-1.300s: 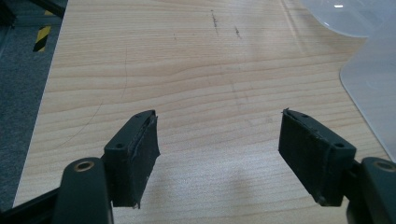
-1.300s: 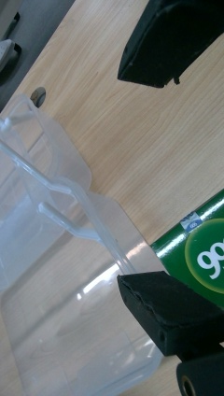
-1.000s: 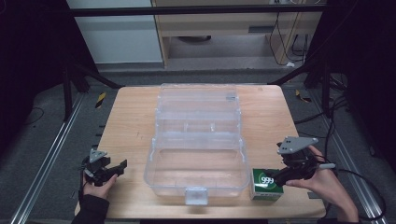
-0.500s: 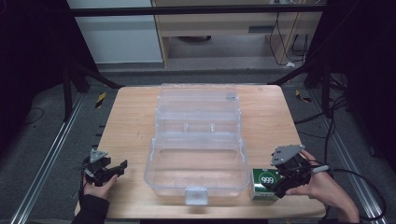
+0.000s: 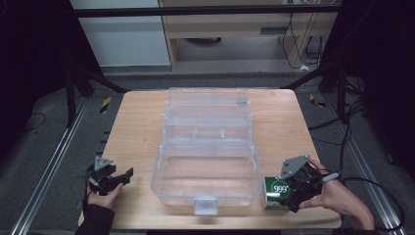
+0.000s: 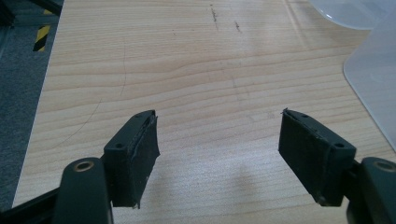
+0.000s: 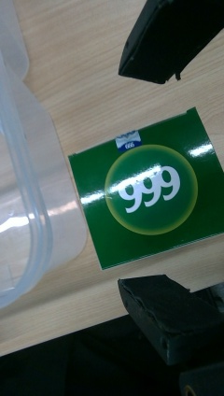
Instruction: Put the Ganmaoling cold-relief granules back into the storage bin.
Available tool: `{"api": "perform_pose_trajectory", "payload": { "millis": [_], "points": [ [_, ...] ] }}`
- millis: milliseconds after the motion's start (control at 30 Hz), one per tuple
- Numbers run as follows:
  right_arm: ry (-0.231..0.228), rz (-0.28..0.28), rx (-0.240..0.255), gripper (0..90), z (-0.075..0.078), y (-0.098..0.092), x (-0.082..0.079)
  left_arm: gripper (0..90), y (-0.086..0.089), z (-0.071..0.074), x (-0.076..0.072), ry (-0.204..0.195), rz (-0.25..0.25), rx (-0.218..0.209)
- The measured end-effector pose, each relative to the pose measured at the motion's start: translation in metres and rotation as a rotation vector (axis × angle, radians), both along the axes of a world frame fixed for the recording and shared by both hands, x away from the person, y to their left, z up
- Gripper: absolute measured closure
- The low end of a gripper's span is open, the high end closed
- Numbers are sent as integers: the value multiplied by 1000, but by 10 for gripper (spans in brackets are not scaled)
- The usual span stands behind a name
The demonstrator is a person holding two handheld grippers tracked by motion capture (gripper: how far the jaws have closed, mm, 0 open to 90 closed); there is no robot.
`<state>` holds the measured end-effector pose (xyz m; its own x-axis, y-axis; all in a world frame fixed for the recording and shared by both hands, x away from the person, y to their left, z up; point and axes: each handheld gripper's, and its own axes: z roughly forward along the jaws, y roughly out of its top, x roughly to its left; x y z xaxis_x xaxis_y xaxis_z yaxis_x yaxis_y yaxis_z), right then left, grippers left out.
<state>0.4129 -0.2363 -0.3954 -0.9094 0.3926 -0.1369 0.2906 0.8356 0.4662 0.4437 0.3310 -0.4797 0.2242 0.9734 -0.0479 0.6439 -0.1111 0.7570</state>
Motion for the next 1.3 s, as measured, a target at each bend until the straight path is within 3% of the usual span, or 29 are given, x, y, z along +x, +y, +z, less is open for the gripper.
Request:
{"api": "perform_pose_trajectory", "payload": {
  "millis": [233,767,1300],
  "points": [
    [17,46,-27,14,-6,1,2,278,-1,0,0,2,-1,6],
    [56,96,-100,16,-28,7,12,279,-1,-2,1,9,-3,19],
    [111,111,-165,50,-47,14,19,281,-1,-2,1,9,1,21]
  ]
}}
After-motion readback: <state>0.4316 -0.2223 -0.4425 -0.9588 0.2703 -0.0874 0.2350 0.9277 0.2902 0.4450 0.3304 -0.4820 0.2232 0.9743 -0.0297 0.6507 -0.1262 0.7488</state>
